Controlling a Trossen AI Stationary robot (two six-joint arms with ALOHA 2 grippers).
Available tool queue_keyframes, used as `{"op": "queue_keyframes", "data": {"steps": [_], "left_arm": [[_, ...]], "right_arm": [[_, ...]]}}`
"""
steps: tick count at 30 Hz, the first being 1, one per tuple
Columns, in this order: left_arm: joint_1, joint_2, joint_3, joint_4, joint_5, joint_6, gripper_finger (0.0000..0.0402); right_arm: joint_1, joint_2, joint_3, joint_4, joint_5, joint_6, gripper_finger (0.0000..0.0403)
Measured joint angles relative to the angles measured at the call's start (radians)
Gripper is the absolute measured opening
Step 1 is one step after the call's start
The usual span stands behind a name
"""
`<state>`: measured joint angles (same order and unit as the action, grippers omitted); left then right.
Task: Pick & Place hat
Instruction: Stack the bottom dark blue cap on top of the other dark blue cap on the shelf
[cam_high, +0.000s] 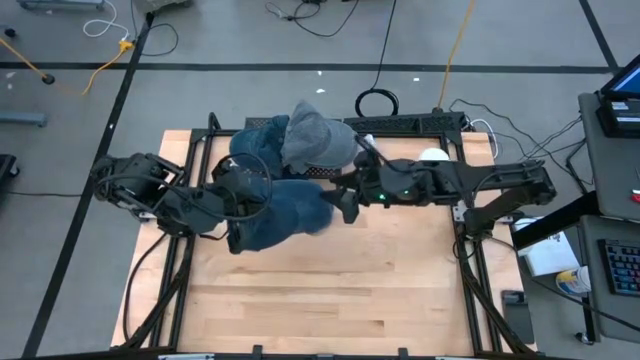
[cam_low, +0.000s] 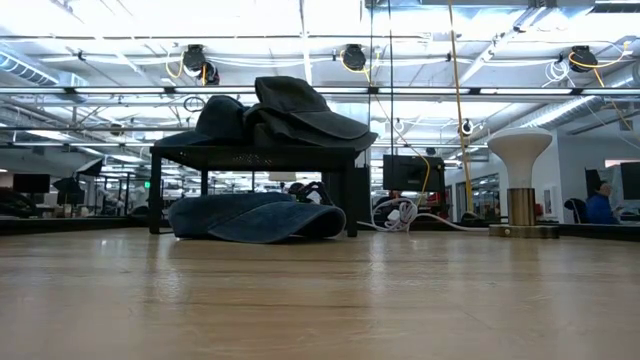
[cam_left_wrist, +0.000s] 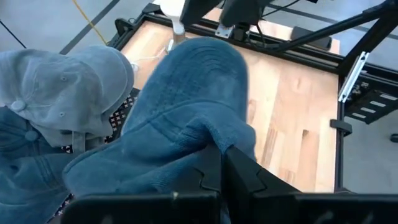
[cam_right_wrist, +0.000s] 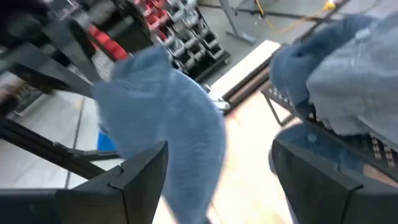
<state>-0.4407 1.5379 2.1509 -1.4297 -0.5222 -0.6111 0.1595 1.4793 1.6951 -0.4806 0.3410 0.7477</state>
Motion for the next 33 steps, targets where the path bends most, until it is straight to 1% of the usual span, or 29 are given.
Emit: {"op": "queue_keyframes", "data": {"steps": [4, 6, 8, 13, 16, 18, 20, 22, 25, 26, 30, 33], "left_arm": [[-0.002, 0.0, 0.0, 0.003, 0.001, 0.003, 0.0], [-0.002, 0.0, 0.0, 0.01, 0.002, 0.007, 0.0], [-0.002, 0.0, 0.0, 0.018, 0.002, 0.014, 0.0], [-0.002, 0.0, 0.0, 0.035, 0.001, 0.03, 0.0], [-0.002, 0.0, 0.0, 0.037, 0.004, 0.029, 0.0], [-0.002, 0.0, 0.0, 0.036, 0.007, 0.024, 0.0], [-0.002, 0.0, 0.0, 0.036, 0.007, 0.009, 0.0001], [-0.002, 0.0, 0.0, 0.036, 0.008, 0.002, 0.0003], [-0.002, 0.0, 0.0, 0.036, 0.024, -0.009, 0.0007], [-0.002, 0.0, 0.0, 0.036, 0.031, -0.015, 0.0007], [-0.002, 0.0, 0.0, 0.038, 0.039, -0.028, 0.0011], [0.003, 0.0, 0.0, 0.051, 0.032, -0.087, 0.0025]], "right_arm": [[0.0, 0.004, -0.002, -0.036, -0.007, 0.048, 0.0279], [0.0, 0.01, 0.0, -0.05, -0.036, 0.076, 0.0279], [0.0, 0.02, -0.001, -0.05, -0.081, 0.079, 0.0279], [0.0, 0.036, -0.001, 0.026, -0.213, 0.041, 0.0279], [0.0, 0.039, 0.0, 0.026, -0.243, 0.021, 0.0269], [0.0, 0.04, -0.001, 0.024, -0.245, 0.018, 0.0245], [-0.001, 0.039, -0.001, 0.029, -0.262, 0.014, 0.0202], [0.002, 0.035, -0.001, 0.024, -0.267, 0.013, 0.0144], [0.013, 0.034, -0.001, 0.03, -0.274, 0.019, 0.0038], [0.014, 0.034, -0.001, 0.03, -0.285, 0.01, 0.002], [0.013, 0.034, -0.001, 0.021, -0.317, 0.019, 0.0008], [0.013, 0.007, -0.001, -0.03, -0.315, -0.006, 0.0006]]}}
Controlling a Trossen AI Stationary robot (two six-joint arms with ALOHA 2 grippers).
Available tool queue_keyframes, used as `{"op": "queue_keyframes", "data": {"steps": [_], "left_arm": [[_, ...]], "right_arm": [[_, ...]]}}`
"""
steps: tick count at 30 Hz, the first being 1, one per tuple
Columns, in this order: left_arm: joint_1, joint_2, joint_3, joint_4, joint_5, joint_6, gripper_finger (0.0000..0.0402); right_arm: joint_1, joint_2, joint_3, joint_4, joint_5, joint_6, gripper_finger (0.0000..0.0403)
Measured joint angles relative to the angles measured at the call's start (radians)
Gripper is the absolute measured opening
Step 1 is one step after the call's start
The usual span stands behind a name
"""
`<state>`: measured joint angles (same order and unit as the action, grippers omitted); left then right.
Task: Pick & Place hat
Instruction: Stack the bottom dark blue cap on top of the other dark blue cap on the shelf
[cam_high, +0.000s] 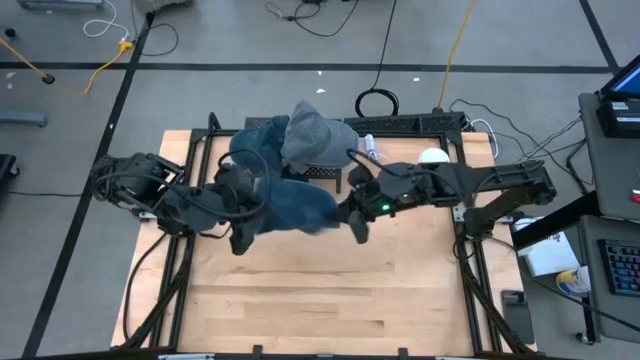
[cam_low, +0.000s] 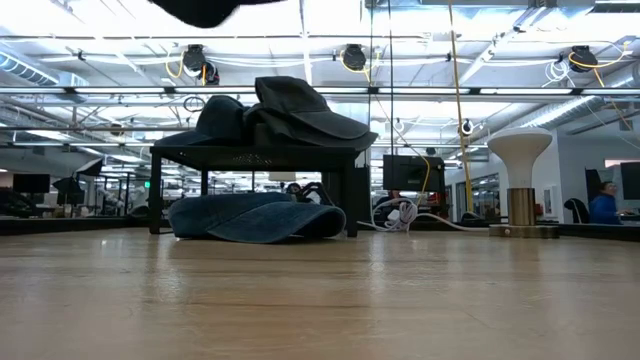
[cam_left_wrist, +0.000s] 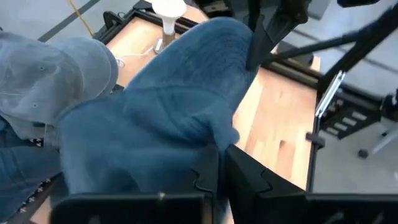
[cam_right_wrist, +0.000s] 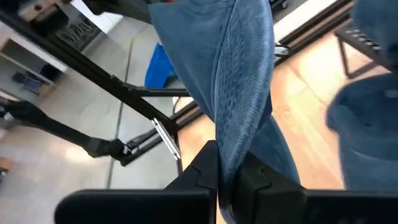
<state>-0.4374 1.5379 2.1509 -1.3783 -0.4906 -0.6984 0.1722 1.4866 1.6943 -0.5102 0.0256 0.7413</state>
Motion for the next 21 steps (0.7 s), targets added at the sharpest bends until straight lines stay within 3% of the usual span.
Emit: {"op": "queue_keyframes", "data": {"steps": [4, 10, 16, 21], "left_arm": [[0.018, -0.017, 0.0, 0.012, 0.006, -0.034, 0.0073], [0.082, -0.044, 0.001, 0.062, 0.005, -0.097, 0.0177], [0.15, -0.064, 0.0, 0.165, 0.003, -0.149, 0.0248], [0.225, -0.082, 0.0, 0.376, 0.125, -0.173, 0.0272]], "right_arm": [[-0.008, -0.064, -0.001, -0.122, 0.049, -0.031, 0.0005], [-0.028, -0.196, -0.001, -0.227, 0.183, -0.172, 0.0005], [-0.03, -0.319, -0.001, -0.165, 0.356, -0.544, 0.0005], [-0.032, -0.385, -0.001, -0.011, 0.424, -0.903, 0.0005]]}}
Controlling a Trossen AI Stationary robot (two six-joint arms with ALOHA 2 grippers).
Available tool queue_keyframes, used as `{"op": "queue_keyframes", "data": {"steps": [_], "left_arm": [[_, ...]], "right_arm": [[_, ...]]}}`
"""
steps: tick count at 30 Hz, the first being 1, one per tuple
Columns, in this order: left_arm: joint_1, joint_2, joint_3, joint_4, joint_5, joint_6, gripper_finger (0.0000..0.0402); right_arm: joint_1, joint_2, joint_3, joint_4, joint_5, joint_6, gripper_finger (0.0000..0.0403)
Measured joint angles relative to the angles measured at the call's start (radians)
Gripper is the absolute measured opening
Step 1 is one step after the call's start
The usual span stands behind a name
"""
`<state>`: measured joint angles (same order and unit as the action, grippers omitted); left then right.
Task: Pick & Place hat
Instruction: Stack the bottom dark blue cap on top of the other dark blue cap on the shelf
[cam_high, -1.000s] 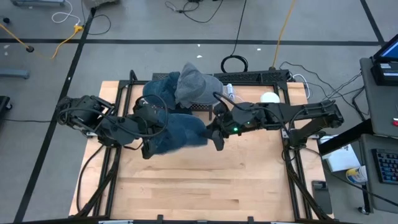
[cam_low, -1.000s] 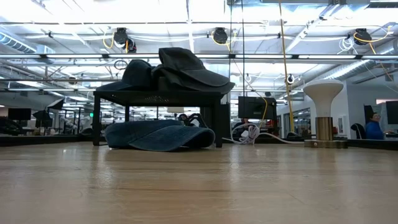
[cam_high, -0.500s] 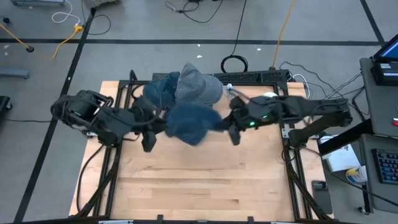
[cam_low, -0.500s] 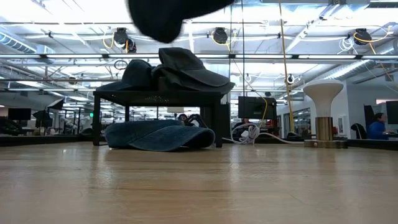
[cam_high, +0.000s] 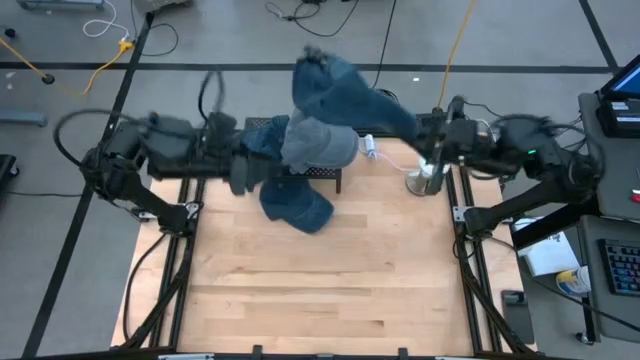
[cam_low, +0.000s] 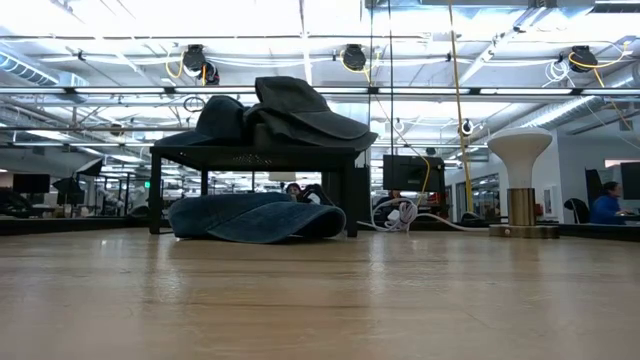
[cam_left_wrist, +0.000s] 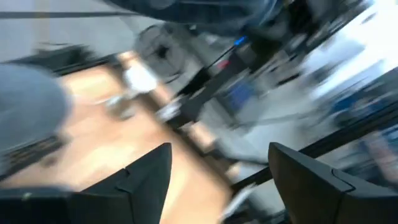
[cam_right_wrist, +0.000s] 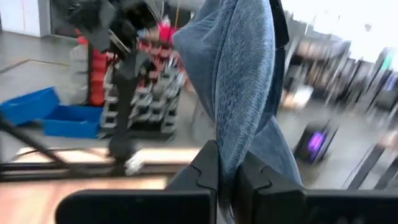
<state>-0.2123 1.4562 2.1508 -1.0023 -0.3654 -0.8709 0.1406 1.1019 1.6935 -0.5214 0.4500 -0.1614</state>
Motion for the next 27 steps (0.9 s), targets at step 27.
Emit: {"op": "queue_keyframes", "data": {"steps": [27], "left_arm": [[0.274, 0.086, 0.0, 0.797, 0.437, -0.137, 0.0274]], "right_arm": [[0.0, 0.069, 0.001, 0.518, -0.14, -0.859, 0.0004]]}}
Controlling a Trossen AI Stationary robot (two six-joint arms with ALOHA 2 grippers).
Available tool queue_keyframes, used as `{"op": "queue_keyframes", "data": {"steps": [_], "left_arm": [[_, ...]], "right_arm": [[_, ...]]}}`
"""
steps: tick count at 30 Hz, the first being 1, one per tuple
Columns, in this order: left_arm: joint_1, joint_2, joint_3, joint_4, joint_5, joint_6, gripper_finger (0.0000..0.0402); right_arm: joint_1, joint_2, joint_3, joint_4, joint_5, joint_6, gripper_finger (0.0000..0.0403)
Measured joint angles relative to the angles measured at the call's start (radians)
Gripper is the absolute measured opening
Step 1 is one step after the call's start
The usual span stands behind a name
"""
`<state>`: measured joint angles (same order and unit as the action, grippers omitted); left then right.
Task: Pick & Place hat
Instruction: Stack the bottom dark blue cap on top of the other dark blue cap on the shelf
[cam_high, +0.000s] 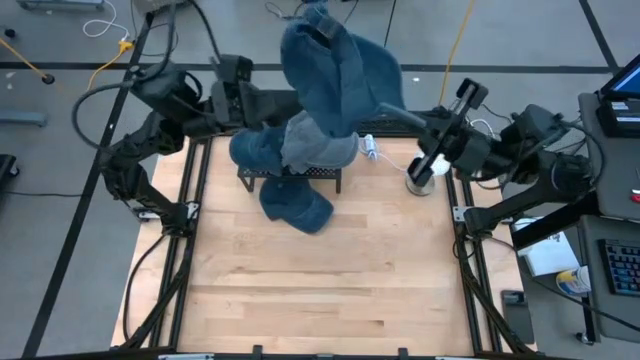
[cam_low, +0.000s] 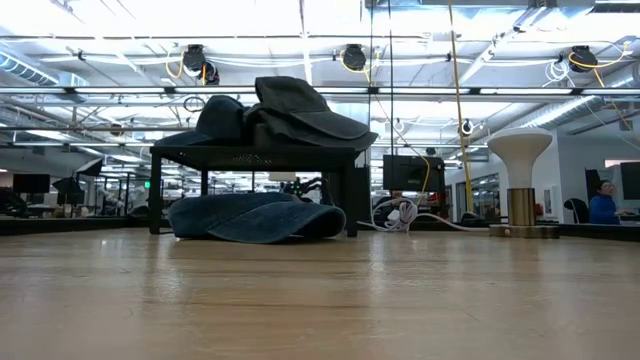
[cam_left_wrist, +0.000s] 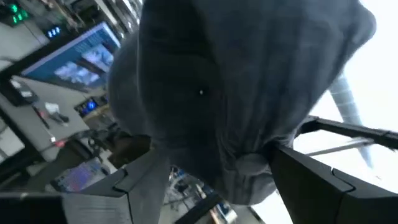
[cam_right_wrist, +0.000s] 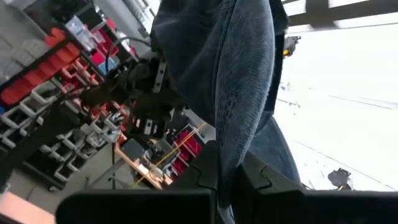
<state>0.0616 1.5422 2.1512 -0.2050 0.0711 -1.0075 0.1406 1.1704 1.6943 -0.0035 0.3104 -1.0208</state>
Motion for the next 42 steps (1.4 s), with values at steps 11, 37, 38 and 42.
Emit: {"op": "queue_keyframes", "data": {"steps": [11, 37, 38, 42], "left_arm": [[0.011, 0.011, -0.001, 0.164, 0.045, -0.012, 0.0273], [0.042, 0.008, -0.001, 0.207, 0.097, -0.022, 0.0099], [0.047, 0.008, -0.001, 0.206, 0.1, -0.021, 0.0078], [0.079, 0.008, -0.001, 0.205, 0.148, -0.006, 0.0028]], "right_arm": [[0.0, 0.015, 0.0, -0.007, 0.055, -0.021, 0.0004], [0.0, 0.011, 0.0, 0.057, 0.058, -0.198, 0.0006], [0.0, 0.012, 0.0, 0.057, 0.056, -0.194, 0.0006], [0.0, 0.012, 0.0, 0.054, 0.056, -0.187, 0.0009]]}}
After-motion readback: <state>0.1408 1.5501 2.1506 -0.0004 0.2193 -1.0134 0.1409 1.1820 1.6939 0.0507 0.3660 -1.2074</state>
